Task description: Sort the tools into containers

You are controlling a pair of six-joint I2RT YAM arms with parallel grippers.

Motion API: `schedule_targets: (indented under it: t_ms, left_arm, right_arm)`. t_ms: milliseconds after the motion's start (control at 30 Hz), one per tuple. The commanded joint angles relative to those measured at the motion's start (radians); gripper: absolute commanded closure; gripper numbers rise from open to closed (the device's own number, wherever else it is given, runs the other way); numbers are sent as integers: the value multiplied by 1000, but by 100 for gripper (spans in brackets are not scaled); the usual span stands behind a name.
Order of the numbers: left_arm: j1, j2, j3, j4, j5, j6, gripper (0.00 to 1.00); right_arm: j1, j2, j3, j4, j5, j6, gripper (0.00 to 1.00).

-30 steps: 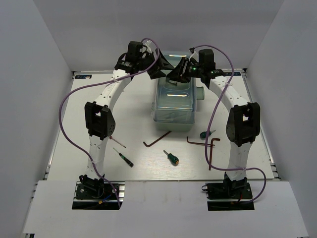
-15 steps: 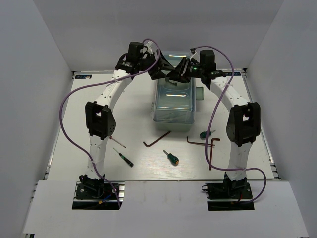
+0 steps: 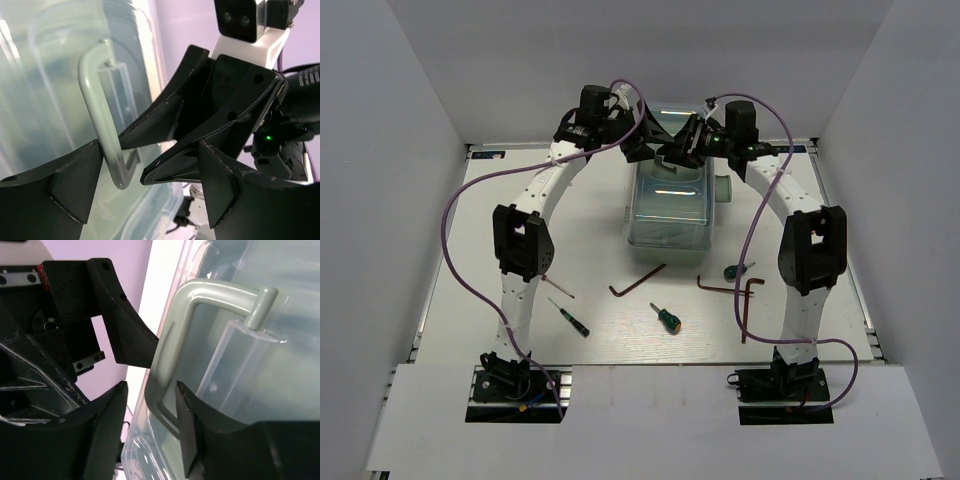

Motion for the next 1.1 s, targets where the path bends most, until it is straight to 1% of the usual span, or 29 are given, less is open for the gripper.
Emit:
schedule_targets:
  t_ms: [0, 67, 100, 167, 200, 267, 300, 333, 400, 433, 467, 500, 567, 600, 667, 700, 733, 767, 833, 867, 933, 967, 1067]
  left_arm:
    - [-16, 28, -22, -34, -37, 14, 15]
    - [-16, 37, -22, -34, -50, 14, 15]
    - [-16, 37, -22, -34, -50, 14, 15]
    - [-16, 37, -32, -34, -59, 14, 15]
    - [-16, 48, -32, -34, -59, 14, 17]
    - [-25, 48, -32, -34, -73, 24, 18]
    - [-25, 57, -32, -49, -97, 24, 19]
    - [-25, 57, -32, -49, -97, 38, 21]
    - [-25, 57, -32, -80, -132, 59, 24]
    - [-25, 57, -32, -80, -145, 69, 27]
    - [-25, 57, -42, -95, -157, 84, 30]
    - [-34, 66, -42, -106, -181, 84, 32]
    - [-34, 66, -54, -106, -205, 105, 39]
    - [-34, 66, -54, -106, -229, 106, 42]
    - [-34, 66, -54, -106, -240, 115, 53]
    - [-34, 66, -54, -115, -240, 115, 58]
    - [-34, 66, -45, -115, -240, 115, 62]
    - [-34, 66, -45, -115, -240, 115, 71]
    - [-34, 66, -45, -115, -240, 115, 81]
    - [-34, 66, -45, -115, -240, 115, 89]
    - [-34, 66, -45, -115, -240, 115, 95]
    - [-34, 66, -45, -115, -240, 115, 99]
    - [-34, 47, -54, -115, -240, 115, 100]
  right_arm:
    - [20, -122, 36, -30, -121, -123, 47]
    - [-2, -146, 23, -109, -124, -243, 47]
    - [-15, -189, 21, -134, -127, -271, 46]
    - [-41, -237, 6, -204, -122, -390, 46]
    - [-48, -255, -10, -232, -122, -420, 46]
    - [-81, -324, -28, -315, -113, -531, 46]
    - [-94, -346, -43, -339, -110, -552, 46]
    - [-103, -401, -65, -385, -104, -613, 46]
    - [-149, -433, -105, -464, -32, -676, 46]
    - [-172, -479, -138, -478, 20, -716, 46]
    - [-193, -488, -157, -491, 89, -727, 46]
    - [-206, -499, -210, -496, 149, -728, 46]
    - [-241, -505, -235, -496, 181, -716, 44]
    - [-271, -495, -258, -498, 180, -710, 44]
    - [-284, -466, -269, -495, 169, -678, 40]
    - [-282, -434, -270, -493, 160, -670, 40]
    - [-317, -417, -267, -492, 154, -643, 38]
    - [-331, -363, -267, -476, 127, -632, 35]
    - [-339, -317, -252, -453, 99, -612, 34]
    - [-345, -256, -247, -452, 71, -610, 34]
    - [-348, -219, -209, -444, 42, -625, 34]
    - [-347, -168, -200, -447, 42, -636, 34]
    - [-345, -111, -171, -446, 47, -661, 35]
